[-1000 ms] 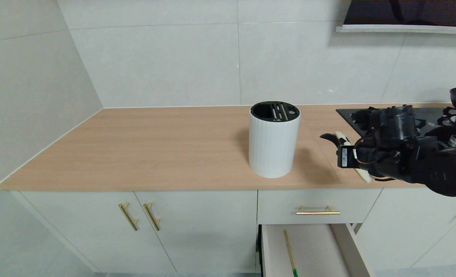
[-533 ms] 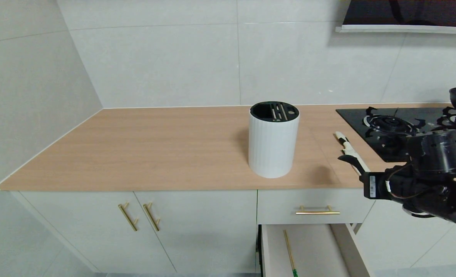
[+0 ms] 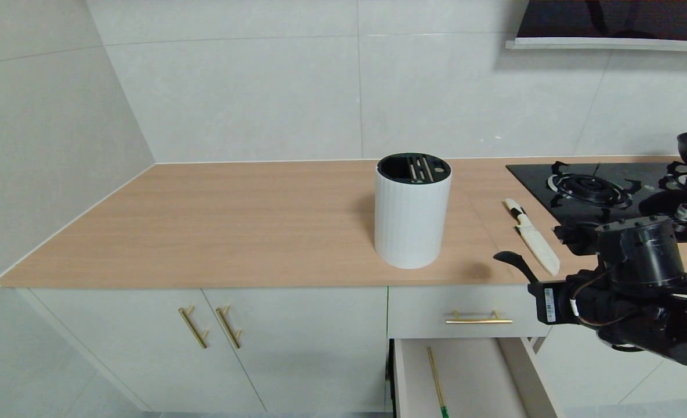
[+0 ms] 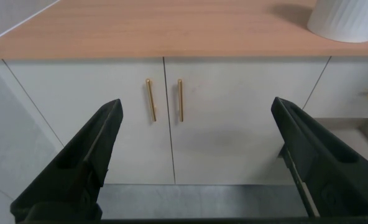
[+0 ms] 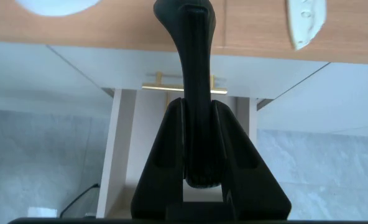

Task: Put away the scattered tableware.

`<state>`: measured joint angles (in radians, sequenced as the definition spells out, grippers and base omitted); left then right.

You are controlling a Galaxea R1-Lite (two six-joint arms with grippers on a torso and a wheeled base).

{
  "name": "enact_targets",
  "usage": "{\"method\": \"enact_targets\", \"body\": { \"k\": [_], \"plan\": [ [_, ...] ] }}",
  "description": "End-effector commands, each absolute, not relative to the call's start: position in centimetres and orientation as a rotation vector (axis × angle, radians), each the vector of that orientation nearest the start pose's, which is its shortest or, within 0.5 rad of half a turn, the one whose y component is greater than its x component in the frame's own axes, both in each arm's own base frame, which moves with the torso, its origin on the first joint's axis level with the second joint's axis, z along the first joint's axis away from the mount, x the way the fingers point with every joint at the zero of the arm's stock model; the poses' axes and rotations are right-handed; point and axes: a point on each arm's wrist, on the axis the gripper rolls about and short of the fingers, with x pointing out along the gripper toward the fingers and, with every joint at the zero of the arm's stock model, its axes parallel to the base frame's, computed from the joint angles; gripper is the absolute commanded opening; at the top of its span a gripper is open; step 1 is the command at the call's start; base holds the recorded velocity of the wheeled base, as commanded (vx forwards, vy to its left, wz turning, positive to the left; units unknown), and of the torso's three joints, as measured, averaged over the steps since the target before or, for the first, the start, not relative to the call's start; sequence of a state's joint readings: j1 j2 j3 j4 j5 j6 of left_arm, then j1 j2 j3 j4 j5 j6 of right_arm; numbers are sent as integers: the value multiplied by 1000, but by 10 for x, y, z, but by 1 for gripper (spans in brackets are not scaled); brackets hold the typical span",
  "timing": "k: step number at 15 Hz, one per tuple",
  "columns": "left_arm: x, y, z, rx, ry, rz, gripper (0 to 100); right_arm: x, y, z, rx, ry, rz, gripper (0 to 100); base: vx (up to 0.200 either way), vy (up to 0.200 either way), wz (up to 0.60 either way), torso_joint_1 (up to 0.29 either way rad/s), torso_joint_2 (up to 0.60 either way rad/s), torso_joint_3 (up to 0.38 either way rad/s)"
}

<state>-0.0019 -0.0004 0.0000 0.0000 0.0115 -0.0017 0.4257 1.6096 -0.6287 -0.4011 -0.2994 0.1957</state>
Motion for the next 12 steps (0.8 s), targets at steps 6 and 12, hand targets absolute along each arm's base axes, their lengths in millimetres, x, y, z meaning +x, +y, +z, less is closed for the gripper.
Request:
{"method": "enact_targets", "body": {
  "k": [6, 12],
  "plan": [
    [-23, 0, 75, -2, 0, 11, 100, 232, 109, 130, -47, 590, 102, 0, 0, 0, 0, -44, 96, 57],
    [-23, 0, 75, -2, 0, 11, 100, 235, 111, 122, -63, 618, 100, 0, 0, 0, 0, -218, 498, 280]
  ]
}}
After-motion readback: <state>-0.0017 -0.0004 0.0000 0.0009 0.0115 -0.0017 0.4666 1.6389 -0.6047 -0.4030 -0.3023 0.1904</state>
